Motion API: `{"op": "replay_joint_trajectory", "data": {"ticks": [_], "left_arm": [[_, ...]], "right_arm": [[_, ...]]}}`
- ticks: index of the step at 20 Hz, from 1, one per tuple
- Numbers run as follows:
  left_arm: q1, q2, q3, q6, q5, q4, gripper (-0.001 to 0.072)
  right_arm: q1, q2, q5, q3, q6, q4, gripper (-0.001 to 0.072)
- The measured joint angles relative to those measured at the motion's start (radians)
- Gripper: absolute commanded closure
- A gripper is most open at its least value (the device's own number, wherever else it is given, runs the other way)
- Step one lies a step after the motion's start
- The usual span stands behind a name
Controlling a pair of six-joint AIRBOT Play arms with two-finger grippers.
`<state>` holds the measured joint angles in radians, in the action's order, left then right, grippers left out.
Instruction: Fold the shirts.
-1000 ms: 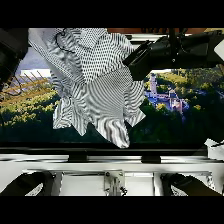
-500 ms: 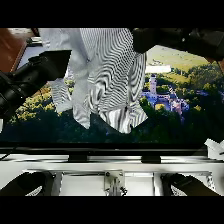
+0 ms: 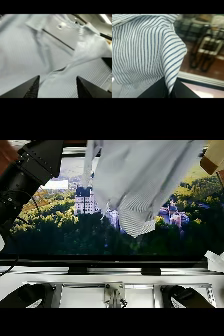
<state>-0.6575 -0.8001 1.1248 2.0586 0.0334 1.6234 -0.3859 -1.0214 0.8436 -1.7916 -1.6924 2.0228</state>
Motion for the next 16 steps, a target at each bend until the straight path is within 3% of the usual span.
{"op": "replay_joint_trajectory", "data": {"ticks": [2,5,10,11,12,16], "left_arm": [[-0.002,-0.002,0.000,-0.004,-0.001,0.000,0.0174],[-0.002,-0.008,0.000,-0.006,-0.002,0.000,0.0175],[-0.002,-0.018,0.000,-0.009,-0.001,0.000,0.0174],[-0.002,-0.020,0.000,-0.009,0.002,0.000,0.0184],[-0.002,-0.020,0.000,-0.009,0.006,0.000,0.0250],[-0.002,-0.021,0.000,-0.009,0.011,0.000,0.0260]], "right_arm": [[0.030,0.034,0.069,-0.010,-0.091,0.235,0.0653],[0.159,0.061,0.175,-0.020,-0.158,0.406,0.0653],[0.446,0.051,0.222,-0.025,-0.199,0.455,0.0653],[0.497,0.046,0.223,-0.026,-0.205,0.452,0.0653],[0.541,0.042,0.221,-0.026,-0.212,0.447,0.0653],[0.724,0.017,0.170,-0.027,-0.277,0.430,0.0653]]}}
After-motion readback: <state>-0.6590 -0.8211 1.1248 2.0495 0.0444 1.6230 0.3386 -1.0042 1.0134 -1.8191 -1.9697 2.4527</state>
